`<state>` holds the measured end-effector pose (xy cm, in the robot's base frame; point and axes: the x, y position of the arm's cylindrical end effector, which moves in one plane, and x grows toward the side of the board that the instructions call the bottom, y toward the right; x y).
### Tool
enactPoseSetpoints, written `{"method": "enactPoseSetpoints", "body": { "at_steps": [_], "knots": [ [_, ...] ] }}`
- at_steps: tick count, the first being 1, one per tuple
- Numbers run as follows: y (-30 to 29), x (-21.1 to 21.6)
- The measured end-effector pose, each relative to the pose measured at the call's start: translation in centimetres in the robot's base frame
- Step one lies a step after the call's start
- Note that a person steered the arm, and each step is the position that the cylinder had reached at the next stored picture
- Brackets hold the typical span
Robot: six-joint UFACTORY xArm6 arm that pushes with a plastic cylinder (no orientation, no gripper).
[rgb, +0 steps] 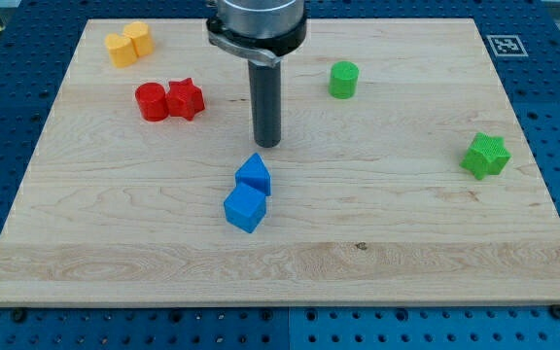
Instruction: Push the green circle to the top right of the green star
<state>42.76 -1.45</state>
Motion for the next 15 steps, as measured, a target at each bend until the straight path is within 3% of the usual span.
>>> {"method": "enactPoseSetpoints", "body": {
  "at_steps": [5, 6, 9, 11, 13, 15],
  "knots": [
    [2.9, -11.0],
    [3.5, -11.6],
    [8.5, -8.4],
    [11.3, -8.4],
    [12.6, -11.3],
    [15.2, -9.3]
  ]
}}
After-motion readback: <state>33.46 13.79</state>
